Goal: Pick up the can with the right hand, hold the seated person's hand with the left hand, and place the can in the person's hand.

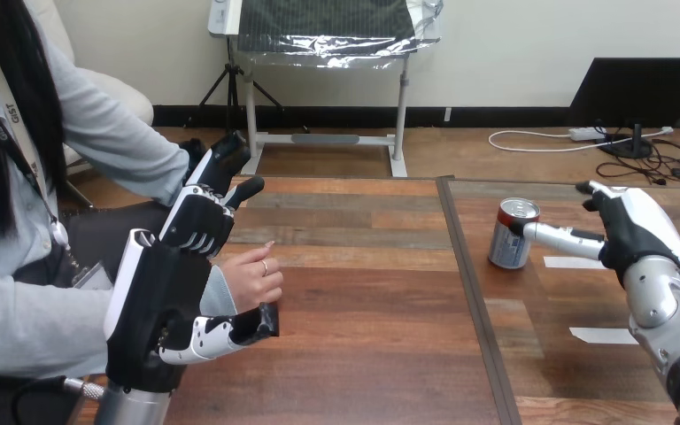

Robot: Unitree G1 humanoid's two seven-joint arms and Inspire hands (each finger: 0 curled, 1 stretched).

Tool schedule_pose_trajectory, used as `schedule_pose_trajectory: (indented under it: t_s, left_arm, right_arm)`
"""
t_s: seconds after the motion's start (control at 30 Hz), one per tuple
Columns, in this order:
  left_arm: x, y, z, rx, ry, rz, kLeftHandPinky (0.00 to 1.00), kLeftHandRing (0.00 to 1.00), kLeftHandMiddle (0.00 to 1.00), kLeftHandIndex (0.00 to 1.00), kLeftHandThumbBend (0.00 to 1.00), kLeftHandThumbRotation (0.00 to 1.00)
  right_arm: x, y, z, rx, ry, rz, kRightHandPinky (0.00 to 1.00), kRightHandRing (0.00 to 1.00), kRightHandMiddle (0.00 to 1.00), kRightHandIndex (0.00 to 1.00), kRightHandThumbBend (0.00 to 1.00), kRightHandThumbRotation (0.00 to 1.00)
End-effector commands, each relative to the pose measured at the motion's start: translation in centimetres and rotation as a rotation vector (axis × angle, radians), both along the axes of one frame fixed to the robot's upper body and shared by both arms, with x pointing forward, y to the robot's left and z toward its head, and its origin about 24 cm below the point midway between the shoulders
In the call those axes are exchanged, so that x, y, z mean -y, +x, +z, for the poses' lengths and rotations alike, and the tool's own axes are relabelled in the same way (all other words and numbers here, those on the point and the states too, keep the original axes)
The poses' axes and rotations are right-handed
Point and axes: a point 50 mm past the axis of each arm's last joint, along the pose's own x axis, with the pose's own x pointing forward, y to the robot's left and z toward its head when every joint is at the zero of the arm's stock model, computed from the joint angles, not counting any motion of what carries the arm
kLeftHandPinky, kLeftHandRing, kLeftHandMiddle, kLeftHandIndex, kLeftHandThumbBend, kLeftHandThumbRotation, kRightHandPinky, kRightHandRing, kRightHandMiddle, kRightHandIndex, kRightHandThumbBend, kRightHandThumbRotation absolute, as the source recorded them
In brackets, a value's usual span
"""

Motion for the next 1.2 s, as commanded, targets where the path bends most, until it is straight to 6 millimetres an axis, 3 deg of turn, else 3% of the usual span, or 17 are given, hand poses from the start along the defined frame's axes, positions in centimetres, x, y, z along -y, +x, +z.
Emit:
schedule_pose_trajectory:
  t_s: [0.0,0.07,0.23,0.73,0.93,1.17]
  left_arm:
    - [0.04,0.65,1.47,0.075,-0.004,-0.001,0.88,0.97,0.97,0.93,1.00,0.53]
    - [-0.03,0.65,1.49,0.075,-0.002,-0.001,0.88,0.97,0.97,0.93,1.00,0.53]
    - [-0.16,0.67,1.50,0.068,-0.004,-0.004,0.88,0.97,0.97,0.93,1.00,0.53]
    - [-0.30,0.73,1.65,0.066,-0.012,-0.014,0.88,0.97,0.98,0.94,1.00,0.52]
    - [-0.40,0.68,1.66,0.067,-0.010,-0.010,0.88,0.97,0.98,0.94,1.00,0.51]
    - [-0.47,0.62,1.67,0.067,-0.003,-0.006,0.88,0.96,0.98,0.94,1.00,0.52]
  right_arm:
    - [-1.25,1.34,1.72,0.097,0.071,0.018,0.62,0.81,0.85,0.96,1.00,0.59]
    - [-1.32,1.36,1.72,0.103,0.087,0.015,0.57,0.77,0.82,0.97,1.00,0.59]
    - [-1.58,1.44,1.75,0.114,0.107,0.015,0.57,0.77,0.83,0.98,1.00,0.59]
    - [-1.90,1.43,1.60,0.127,0.135,0.010,0.68,0.84,0.91,0.98,1.00,0.57]
    - [-1.94,1.47,1.61,0.122,0.134,0.007,0.63,0.81,0.87,0.97,1.00,0.57]
    - [-1.98,1.57,1.69,0.116,0.152,0.004,0.64,0.83,0.89,0.97,1.00,0.55]
